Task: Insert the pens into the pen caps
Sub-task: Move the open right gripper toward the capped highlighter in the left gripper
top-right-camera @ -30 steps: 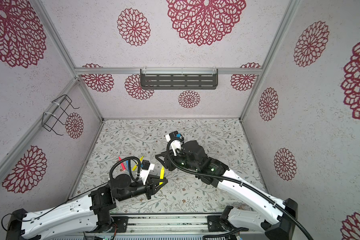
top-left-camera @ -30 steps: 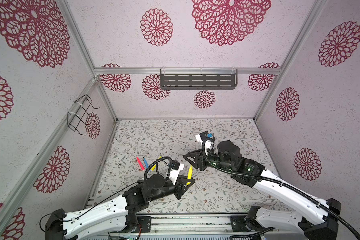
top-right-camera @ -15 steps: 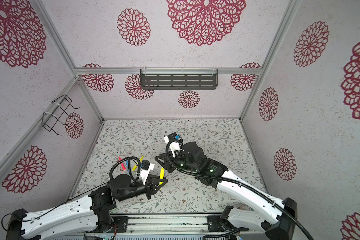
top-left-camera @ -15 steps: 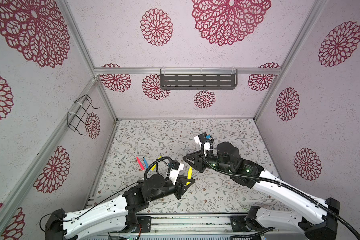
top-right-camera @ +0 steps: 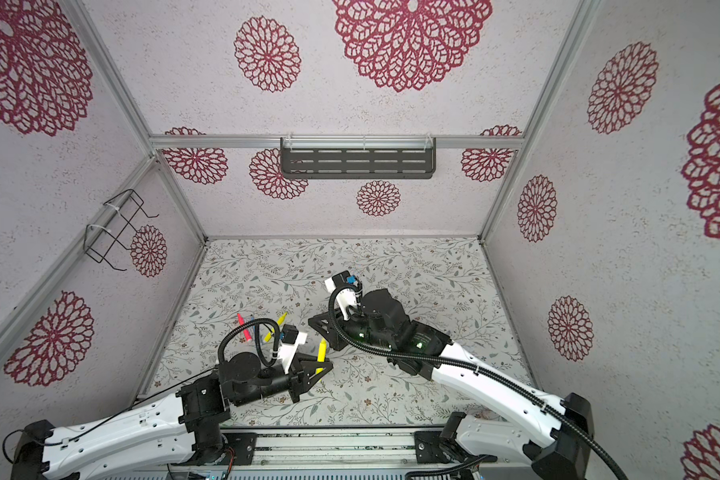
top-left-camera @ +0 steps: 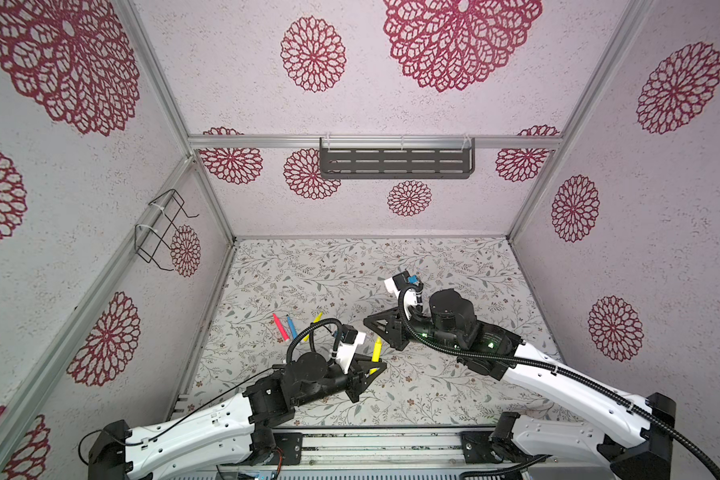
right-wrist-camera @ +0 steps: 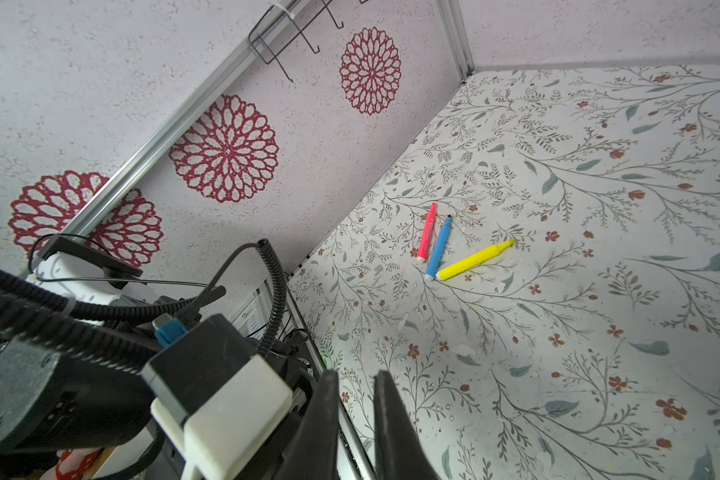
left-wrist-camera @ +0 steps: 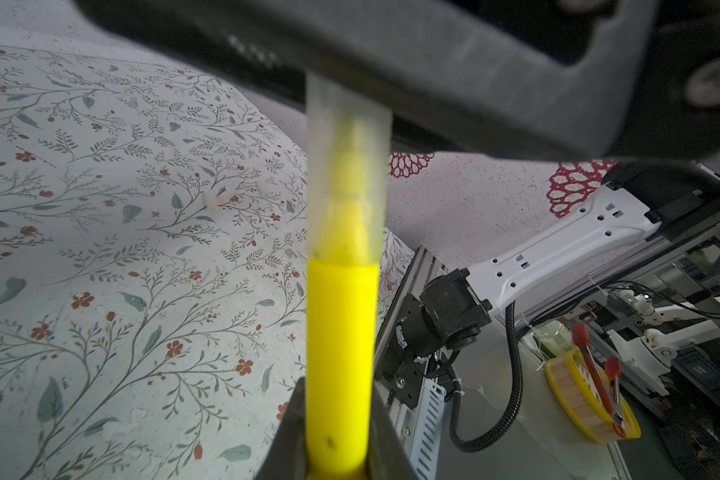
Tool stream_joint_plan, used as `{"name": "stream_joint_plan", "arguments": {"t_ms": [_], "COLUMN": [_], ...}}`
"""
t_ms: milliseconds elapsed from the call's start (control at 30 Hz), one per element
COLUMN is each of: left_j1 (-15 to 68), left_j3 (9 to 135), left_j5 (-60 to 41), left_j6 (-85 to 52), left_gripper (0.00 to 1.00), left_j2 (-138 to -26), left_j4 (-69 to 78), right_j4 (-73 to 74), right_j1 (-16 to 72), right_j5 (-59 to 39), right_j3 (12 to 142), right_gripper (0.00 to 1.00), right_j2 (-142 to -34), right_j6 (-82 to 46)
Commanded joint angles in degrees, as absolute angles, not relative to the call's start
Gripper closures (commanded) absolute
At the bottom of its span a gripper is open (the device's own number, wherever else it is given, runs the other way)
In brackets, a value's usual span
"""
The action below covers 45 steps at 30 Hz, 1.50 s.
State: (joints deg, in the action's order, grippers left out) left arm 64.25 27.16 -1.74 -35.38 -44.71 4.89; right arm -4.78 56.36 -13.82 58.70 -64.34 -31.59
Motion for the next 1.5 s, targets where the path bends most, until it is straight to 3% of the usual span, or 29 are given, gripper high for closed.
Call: {"name": "stream_joint_plan", "arguments": {"t_ms": [0, 600, 933, 1467], "left_j1": [64.4, 64.3, 63.6, 60.5], "left_j3": [27.4, 27.4, 27.0, 27.0], "left_j5": [0.3, 1.3, 1.2, -0.1], "left_j6": [-35.5, -33.3, -32.1, -31.6], "left_gripper": [1.00, 1.00, 1.00, 1.00], "left_j2": [-42.8, -41.4, -39.0, -34.3], "left_j4": [8.2, 10.7, 12.5, 10.3], "right_j4": [-3.8, -2.9, 0.8, 1.3], "right_j1": [57.7, 68.4, 74.7, 76.6], "right_j5": [-13.7, -1.8, -0.6, 2.1], "right_j3": [56.8, 50.4, 47.7, 47.0], "right_gripper": [0.99, 1.00, 1.00, 1.00], "right_j2": [-63.2, -68.2, -72.7, -71.9], "right_j6": [-32.2, -37.0, -40.1, -40.7]}}
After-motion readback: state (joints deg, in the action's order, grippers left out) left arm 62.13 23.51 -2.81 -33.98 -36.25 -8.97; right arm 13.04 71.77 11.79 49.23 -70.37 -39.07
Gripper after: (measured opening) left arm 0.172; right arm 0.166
